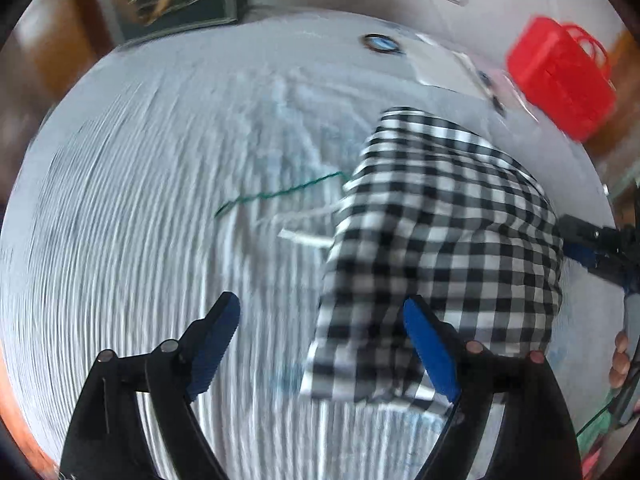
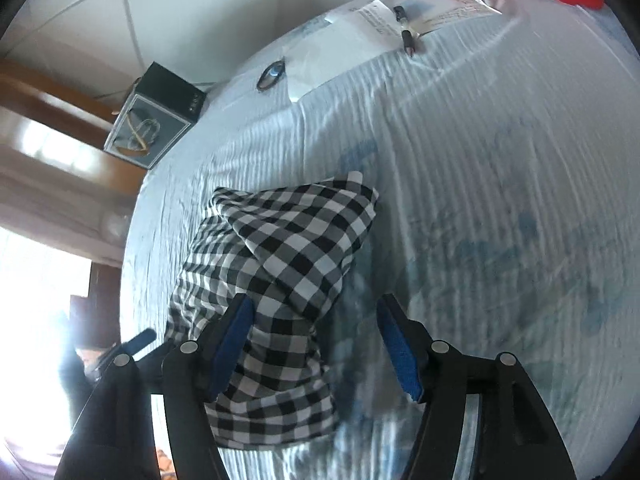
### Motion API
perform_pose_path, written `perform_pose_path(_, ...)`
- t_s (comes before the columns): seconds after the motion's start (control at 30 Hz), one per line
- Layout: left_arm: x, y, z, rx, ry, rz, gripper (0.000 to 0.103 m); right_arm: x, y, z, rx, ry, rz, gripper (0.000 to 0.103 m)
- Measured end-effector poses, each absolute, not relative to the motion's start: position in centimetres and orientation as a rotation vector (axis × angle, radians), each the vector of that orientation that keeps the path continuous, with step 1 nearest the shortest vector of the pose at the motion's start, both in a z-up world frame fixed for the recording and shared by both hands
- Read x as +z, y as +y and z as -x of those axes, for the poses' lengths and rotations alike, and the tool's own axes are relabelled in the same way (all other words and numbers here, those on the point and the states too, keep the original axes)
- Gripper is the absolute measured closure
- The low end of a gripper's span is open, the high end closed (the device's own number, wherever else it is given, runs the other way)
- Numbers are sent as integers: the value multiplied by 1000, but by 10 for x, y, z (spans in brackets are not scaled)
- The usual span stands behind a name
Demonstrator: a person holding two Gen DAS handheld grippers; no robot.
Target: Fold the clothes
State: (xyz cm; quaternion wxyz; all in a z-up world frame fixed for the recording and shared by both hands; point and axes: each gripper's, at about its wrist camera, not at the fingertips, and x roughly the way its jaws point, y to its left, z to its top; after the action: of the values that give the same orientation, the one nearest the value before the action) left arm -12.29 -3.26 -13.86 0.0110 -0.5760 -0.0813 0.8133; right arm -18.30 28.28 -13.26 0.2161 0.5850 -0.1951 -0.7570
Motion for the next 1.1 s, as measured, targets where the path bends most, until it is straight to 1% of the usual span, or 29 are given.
perform_pose_path(0.2, -146, -31, 103, 2570, -382, 1841, 17, -134, 282, 182, -2076, -574, -1636, 37)
perform_pose_path(0.23, -147, -29, 100, 2584, -406, 1855, 14, -133, 280, 185, -2074, -553, -1639, 37)
perform_pose_path(0.27, -148, -27, 96, 2599, -429, 1869, 0, -133, 279, 188, -2071, -531, -1644, 36)
perform_pose_path(0.33, -150, -22, 90, 2622, -484, 1893, 0, -133, 277, 195, -2050, -501, -1646, 35)
perform_pose_path(0.43, -149, -10, 83, 2687, -599, 1904, 0, -136, 274, 215, -2000, -445, -1650, 30)
perform_pose_path(0.5, -150, -2, 74, 2740, -740, 1915, 0, -140, 271, 228, -1956, -401, -1660, 23)
perform_pose_path(0.57, -155, 7, 68, 2758, -904, 1929, 0, -142, 267, 241, -1908, -347, -1672, 21)
perform_pose_path(0.63, -163, 15, 70, 2762, -999, 1978, 0, -145, 263, 250, -1866, -306, -1689, 20)
perform_pose_path(0.67, -169, 18, 72, 2756, -1068, 1993, 0, -148, 261, 254, -1841, -306, -1700, 20)
perform_pose_path(0.73, -178, 22, 76, 2744, -1143, 2022, 0, -156, 255, 263, -1798, -315, -1729, 19)
perform_pose_path(0.87, -199, 30, 86, 2729, -1213, 2045, 0, -176, 237, 271, -1728, -301, -1765, 18)
perform_pose_path(0.9, -204, 29, 86, 2701, -1262, 2038, 1, -181, 231, 270, -1712, -284, -1769, 18)
perform_pose_path(0.93, -204, 28, 85, 2703, -1283, 2024, 5, -185, 225, 269, -1697, -262, -1769, 18)
perform_pose_path(0.97, -201, 31, 87, 2696, -1272, 2015, 18, -187, 220, 268, -1689, -234, -1757, 17)
perform_pose_path(1.0, -198, 34, 87, 2686, -1282, 1983, 39, -185, 215, 267, -1684, -204, -1742, 26)
perform_pose_path(1.03, -195, 39, 87, 2671, -1304, 1961, 46, -184, 212, 265, -1670, -180, -1734, 35)
perform_pose_path(1.07, -191, 44, 89, 2674, -1298, 1950, 58, -183, 209, 263, -1649, -164, -1727, 54)
perform_pose_path(1.1, -188, 48, 93, 2694, -1253, 1951, 61, -181, 206, 260, -1633, -142, -1719, 57)
